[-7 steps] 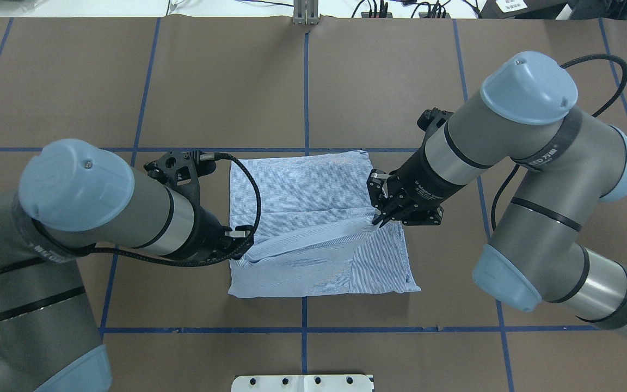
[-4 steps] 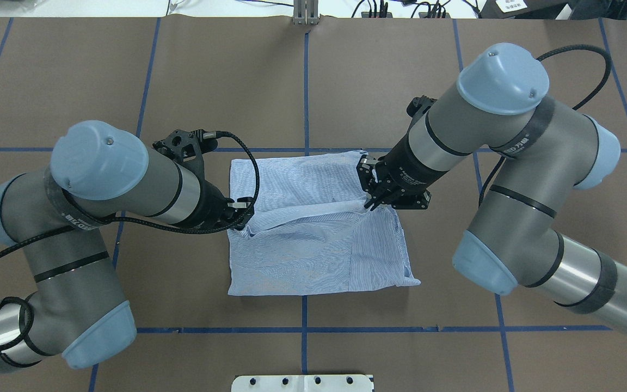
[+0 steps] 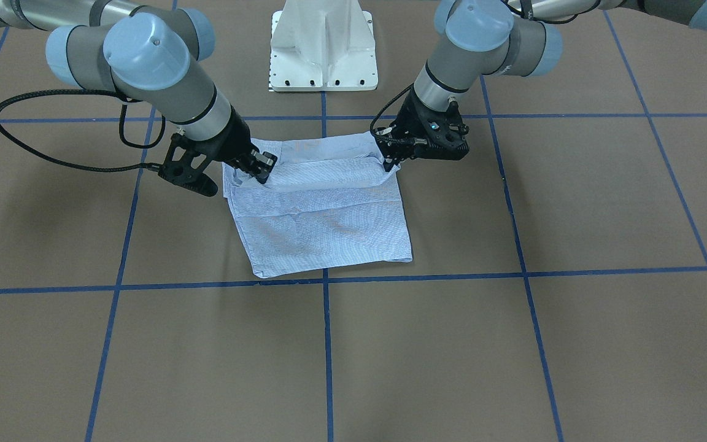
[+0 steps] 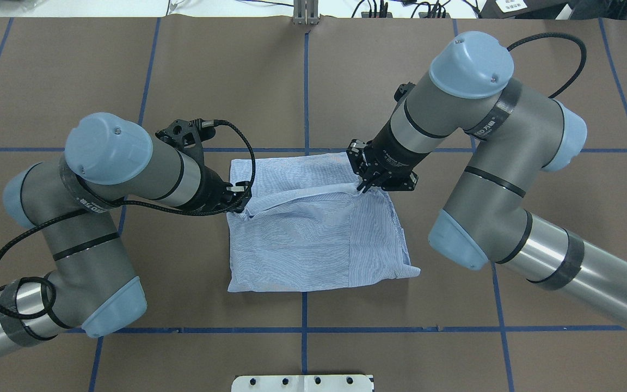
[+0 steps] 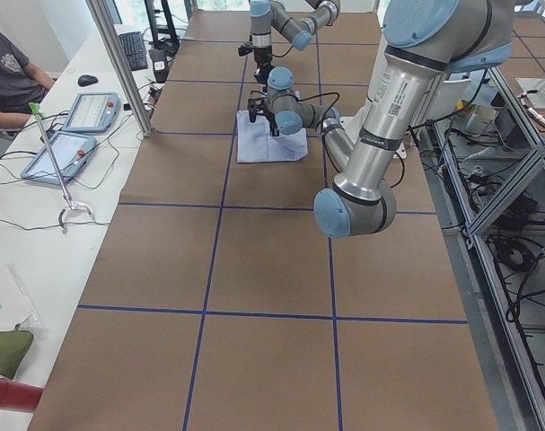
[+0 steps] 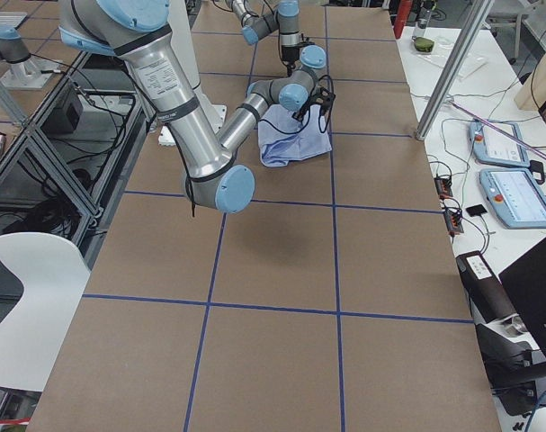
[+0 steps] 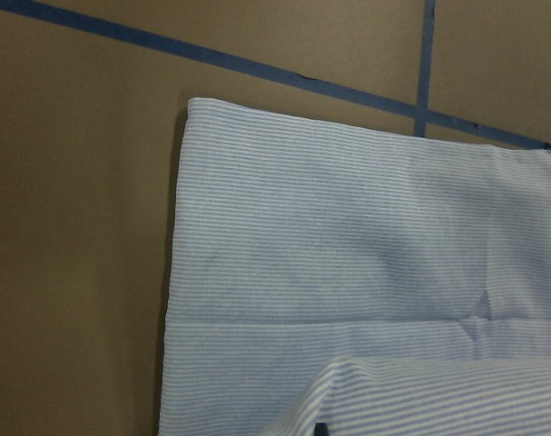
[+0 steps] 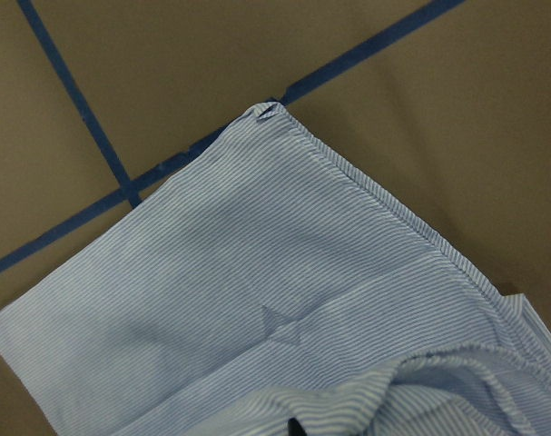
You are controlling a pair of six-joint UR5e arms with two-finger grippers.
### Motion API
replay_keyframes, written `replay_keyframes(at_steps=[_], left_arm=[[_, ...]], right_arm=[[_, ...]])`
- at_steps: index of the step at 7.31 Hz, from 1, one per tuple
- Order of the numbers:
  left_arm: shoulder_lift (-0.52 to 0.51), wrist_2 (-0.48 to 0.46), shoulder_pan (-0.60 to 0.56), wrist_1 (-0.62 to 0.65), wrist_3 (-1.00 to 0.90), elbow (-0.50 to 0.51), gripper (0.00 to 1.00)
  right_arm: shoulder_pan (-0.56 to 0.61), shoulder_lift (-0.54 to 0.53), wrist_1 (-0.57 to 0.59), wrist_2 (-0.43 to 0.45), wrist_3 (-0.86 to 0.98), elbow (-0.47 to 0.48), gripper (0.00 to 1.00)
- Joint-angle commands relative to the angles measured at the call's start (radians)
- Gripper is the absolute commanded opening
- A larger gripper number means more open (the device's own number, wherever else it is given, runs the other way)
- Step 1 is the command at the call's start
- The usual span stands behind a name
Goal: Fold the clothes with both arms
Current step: 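Lay the held edge onto the shirt's far edge with both grippers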
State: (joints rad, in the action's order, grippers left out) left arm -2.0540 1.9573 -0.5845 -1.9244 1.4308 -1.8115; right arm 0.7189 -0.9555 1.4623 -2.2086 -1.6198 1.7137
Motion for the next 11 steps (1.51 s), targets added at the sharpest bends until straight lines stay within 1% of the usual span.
replay_keyframes(at_steps=[1, 2, 4, 5, 6, 8, 10, 11], left_arm=[[-0.030, -0.002, -0.014, -0.038, -0.001, 0.066, 0.00], [-0.055, -0.002, -0.017, -0.039, -0.001, 0.087, 0.00], [-0.061, -0.002, -0.018, -0.039, -0.003, 0.110, 0.00], [-0.061, -0.002, -0.024, -0.069, -0.004, 0.138, 0.00], [-0.061, -0.002, -0.029, -0.105, -0.004, 0.171, 0.00], [-0.063, -0.003, -0.035, -0.133, -0.004, 0.193, 0.00], [-0.089, -0.003, -0.047, -0.134, -0.003, 0.228, 0.00], [-0.097, -0.003, -0.049, -0.136, -0.001, 0.242, 0.00]], right_arm=[[0.013, 0.055, -0.002, 0.003, 0.020, -0.103, 0.00], [0.013, 0.076, -0.002, 0.003, 0.023, -0.132, 0.00], [0.011, 0.125, -0.008, 0.007, 0.032, -0.208, 0.00], [0.011, 0.136, -0.049, 0.033, 0.044, -0.253, 0.00], [0.011, 0.149, -0.077, 0.039, 0.044, -0.300, 0.00], [0.010, 0.153, -0.127, 0.041, 0.047, -0.345, 0.00], [0.010, 0.214, -0.154, 0.056, 0.052, -0.429, 0.00], [0.011, 0.215, -0.157, 0.056, 0.052, -0.430, 0.00]])
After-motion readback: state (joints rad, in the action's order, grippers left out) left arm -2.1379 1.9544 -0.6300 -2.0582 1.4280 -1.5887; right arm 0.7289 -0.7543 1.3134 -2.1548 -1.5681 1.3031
